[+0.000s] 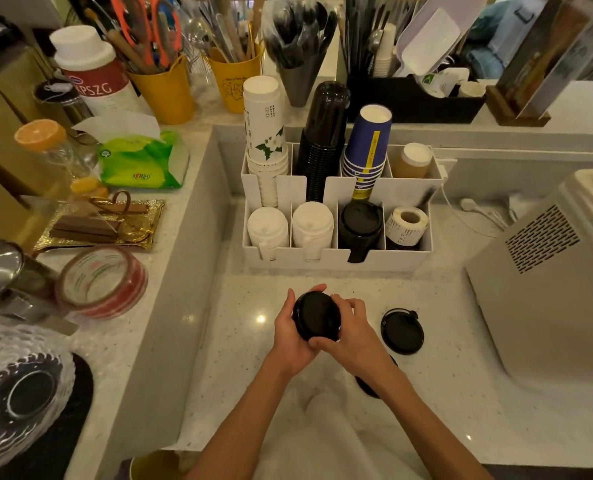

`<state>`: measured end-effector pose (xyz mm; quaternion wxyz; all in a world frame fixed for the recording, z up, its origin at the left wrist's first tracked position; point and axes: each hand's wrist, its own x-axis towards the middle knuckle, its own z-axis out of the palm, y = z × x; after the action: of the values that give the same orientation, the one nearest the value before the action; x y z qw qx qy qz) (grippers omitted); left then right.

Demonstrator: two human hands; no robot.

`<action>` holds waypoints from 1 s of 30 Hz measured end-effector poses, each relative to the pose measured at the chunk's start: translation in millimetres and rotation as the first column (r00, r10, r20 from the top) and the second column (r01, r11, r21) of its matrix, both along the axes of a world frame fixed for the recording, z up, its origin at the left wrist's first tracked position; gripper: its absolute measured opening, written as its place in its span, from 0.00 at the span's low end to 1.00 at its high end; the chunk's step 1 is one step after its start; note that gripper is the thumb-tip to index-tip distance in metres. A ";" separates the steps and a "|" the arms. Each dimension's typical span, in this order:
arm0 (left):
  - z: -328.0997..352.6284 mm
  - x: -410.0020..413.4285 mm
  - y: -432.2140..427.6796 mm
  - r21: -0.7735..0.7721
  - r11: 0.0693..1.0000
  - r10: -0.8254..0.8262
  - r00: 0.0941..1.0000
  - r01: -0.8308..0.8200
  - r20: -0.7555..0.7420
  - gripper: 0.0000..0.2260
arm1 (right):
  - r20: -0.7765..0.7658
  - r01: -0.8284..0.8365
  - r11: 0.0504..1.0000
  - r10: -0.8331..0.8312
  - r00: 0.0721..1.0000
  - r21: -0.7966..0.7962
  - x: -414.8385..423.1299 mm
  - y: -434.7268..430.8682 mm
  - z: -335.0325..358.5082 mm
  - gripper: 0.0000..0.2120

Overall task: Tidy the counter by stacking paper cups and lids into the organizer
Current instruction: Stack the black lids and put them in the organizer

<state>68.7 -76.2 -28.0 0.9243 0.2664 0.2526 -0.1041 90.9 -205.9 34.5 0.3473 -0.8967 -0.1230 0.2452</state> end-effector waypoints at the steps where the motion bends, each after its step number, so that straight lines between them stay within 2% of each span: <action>1: 1.3 0.5 -1.1 -0.008 1.000 0.006 1.000 -0.006 0.002 0.29 | -0.002 0.024 1.000 -0.024 1.000 0.007 -0.3 1.2 0.8 0.43; 10: 2.9 0.4 -2.6 0.024 1.000 -0.006 1.000 0.006 -0.012 0.27 | -0.017 0.128 0.992 -0.128 0.992 0.001 -6.6 5.2 0.1 0.42; 14: -0.8 1.2 -4.7 0.049 0.998 -0.032 0.998 0.035 -0.056 0.24 | -0.096 0.019 0.999 -0.023 0.995 -0.042 -4.1 -0.6 0.9 0.45; 16: -4.6 1.7 -4.7 0.005 1.000 -0.022 0.996 0.022 -0.081 0.24 | -0.137 -0.016 0.999 0.011 0.990 -0.033 2.8 -10.7 1.5 0.46; 18: -7.0 2.3 -3.9 -0.049 0.999 -0.007 0.995 0.002 -0.104 0.25 | -0.093 0.052 0.997 -0.057 0.994 -0.056 15.1 -25.3 -1.2 0.42; 21: -13.0 2.8 -2.5 -0.091 0.995 0.031 0.990 -0.044 -0.136 0.24 | 0.089 0.161 0.962 -0.145 0.985 -0.219 36.2 -56.7 -14.0 0.33; 22: -14.6 2.8 -2.7 -0.094 0.994 0.034 0.989 -0.048 -0.146 0.24 | 0.107 0.152 0.944 -0.126 0.986 -0.292 40.8 -70.1 -22.1 0.33; 25: -17.6 3.6 -3.7 -0.068 0.997 0.019 0.985 -0.031 -0.174 0.22 | 0.036 0.032 0.884 -0.017 0.999 -0.467 41.8 -107.5 -49.9 0.37; 27: -18.0 4.3 -3.5 -0.057 0.998 0.018 0.983 -0.029 -0.184 0.22 | 0.035 0.003 0.883 0.015 0.999 -0.470 36.7 -123.8 -65.4 0.38; 30: -17.2 3.5 -2.7 -0.060 0.998 0.024 0.983 -0.035 -0.179 0.22 | 0.091 0.081 0.916 -0.050 0.995 -0.393 32.5 -132.8 -78.4 0.36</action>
<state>72.2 -78.9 -45.1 0.9073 0.2232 0.3350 -0.1217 123.4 -338.7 -43.9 0.1617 -0.9610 -0.0543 0.2178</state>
